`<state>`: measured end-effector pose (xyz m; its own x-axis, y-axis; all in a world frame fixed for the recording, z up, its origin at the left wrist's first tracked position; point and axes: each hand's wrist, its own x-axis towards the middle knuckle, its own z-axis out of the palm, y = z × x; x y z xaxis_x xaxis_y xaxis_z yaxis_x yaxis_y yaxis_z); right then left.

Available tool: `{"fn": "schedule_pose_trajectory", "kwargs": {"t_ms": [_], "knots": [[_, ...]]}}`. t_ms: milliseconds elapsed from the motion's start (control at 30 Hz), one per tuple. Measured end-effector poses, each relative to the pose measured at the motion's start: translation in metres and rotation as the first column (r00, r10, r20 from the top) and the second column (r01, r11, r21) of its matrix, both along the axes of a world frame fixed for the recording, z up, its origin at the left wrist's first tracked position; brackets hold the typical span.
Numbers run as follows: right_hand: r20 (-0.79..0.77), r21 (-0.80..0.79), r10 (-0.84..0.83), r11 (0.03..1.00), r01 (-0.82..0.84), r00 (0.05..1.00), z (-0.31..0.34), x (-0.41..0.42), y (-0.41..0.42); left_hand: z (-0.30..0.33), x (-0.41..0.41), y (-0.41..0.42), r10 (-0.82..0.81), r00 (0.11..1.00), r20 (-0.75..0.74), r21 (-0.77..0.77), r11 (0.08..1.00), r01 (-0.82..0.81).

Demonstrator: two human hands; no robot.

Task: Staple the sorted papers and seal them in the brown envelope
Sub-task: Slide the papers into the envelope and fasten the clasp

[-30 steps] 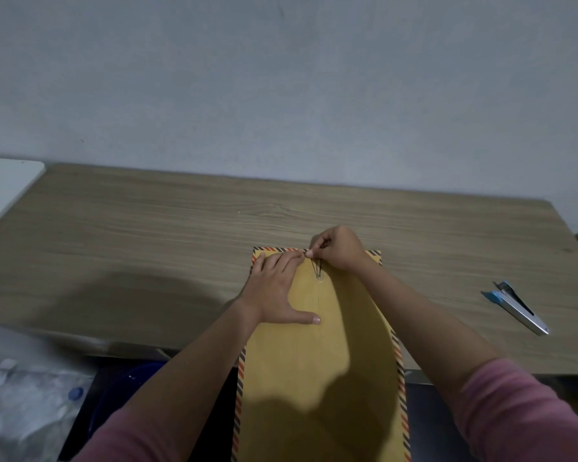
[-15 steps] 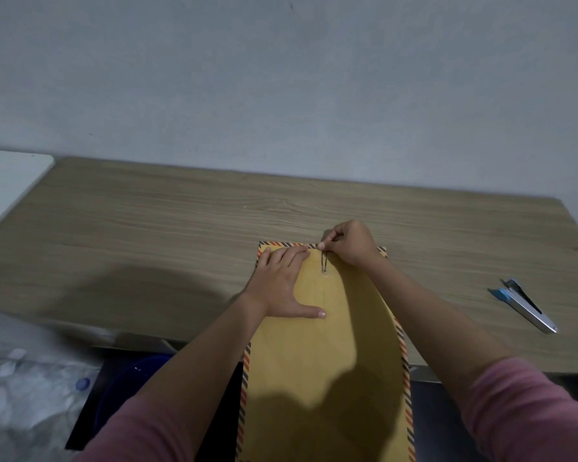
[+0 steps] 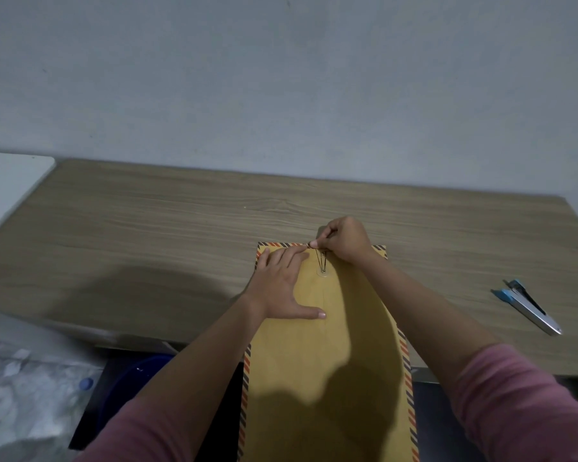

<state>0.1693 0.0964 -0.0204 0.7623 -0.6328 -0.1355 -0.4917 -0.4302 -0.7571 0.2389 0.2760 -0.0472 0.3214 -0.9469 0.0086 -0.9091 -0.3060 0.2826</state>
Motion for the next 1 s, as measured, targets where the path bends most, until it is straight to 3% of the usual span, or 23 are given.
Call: {"fn": "schedule_pose_trajectory", "kwargs": {"t_ms": [500, 800, 1000], "knots": [[0.009, -0.164, -0.040, 0.986, 0.041, 0.999, 0.000, -0.020, -0.001, 0.001, 0.000, -0.001, -0.009, 0.999, 0.048, 0.053, 0.999, 0.007], [-0.022, -0.460, 0.231, 0.862, -0.215, 0.973, -0.017, -0.057, 0.016, 0.001, 0.000, -0.001, -0.011, 0.999, 0.032, 0.062, 0.998, 0.009], [0.021, -0.509, 0.214, 0.843, -0.174, 0.977, -0.026, -0.054, 0.031, 0.000, -0.001, -0.001, -0.010, 0.999, 0.030, 0.053, 0.999, 0.009]]}}
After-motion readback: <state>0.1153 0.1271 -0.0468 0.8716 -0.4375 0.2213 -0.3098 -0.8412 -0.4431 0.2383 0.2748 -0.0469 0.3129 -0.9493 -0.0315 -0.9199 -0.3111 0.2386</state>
